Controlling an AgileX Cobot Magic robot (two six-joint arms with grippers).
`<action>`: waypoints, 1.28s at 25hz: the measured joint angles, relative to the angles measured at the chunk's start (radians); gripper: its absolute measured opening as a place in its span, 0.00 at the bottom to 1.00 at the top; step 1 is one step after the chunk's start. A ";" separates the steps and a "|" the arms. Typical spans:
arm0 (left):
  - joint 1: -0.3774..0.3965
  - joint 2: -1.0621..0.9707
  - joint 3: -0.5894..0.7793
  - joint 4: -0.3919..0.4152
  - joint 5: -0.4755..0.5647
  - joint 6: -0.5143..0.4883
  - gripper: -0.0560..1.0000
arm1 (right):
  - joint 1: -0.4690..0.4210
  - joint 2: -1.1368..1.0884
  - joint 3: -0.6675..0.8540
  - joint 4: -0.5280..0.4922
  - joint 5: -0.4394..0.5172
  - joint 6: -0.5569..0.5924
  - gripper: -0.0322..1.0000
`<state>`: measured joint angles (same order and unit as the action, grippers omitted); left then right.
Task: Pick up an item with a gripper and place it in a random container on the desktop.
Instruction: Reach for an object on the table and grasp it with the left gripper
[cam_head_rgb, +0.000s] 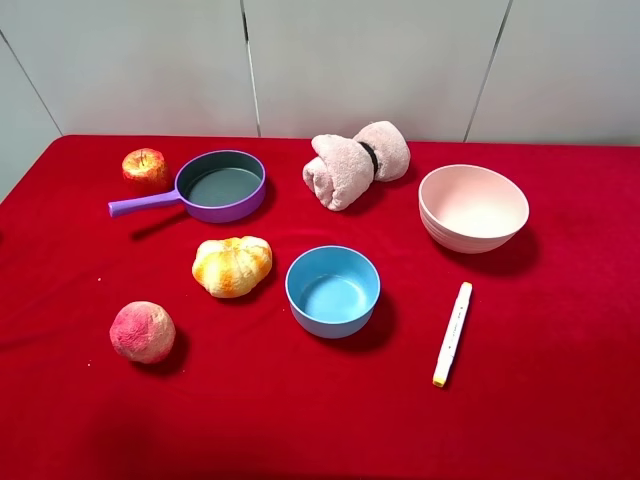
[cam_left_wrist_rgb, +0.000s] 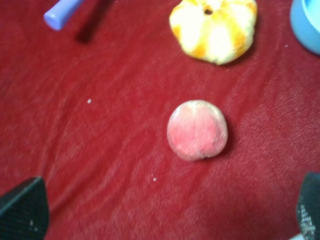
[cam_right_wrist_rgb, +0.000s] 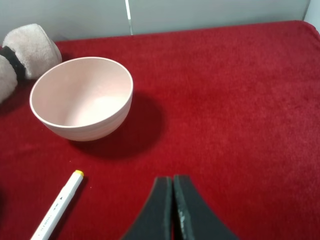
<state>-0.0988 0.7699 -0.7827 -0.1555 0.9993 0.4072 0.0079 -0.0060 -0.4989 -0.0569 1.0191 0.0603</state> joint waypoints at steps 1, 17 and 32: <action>-0.014 0.034 -0.018 -0.002 -0.003 0.001 0.99 | 0.000 0.000 0.000 0.000 0.000 0.000 0.00; -0.196 0.534 -0.255 -0.001 -0.030 0.073 0.99 | 0.000 0.000 0.000 0.000 0.000 0.000 0.00; -0.397 0.870 -0.423 0.090 -0.032 0.112 0.99 | 0.000 0.000 0.000 0.000 0.000 0.000 0.00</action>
<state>-0.4961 1.6396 -1.2060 -0.0652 0.9676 0.5191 0.0079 -0.0060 -0.4989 -0.0569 1.0191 0.0603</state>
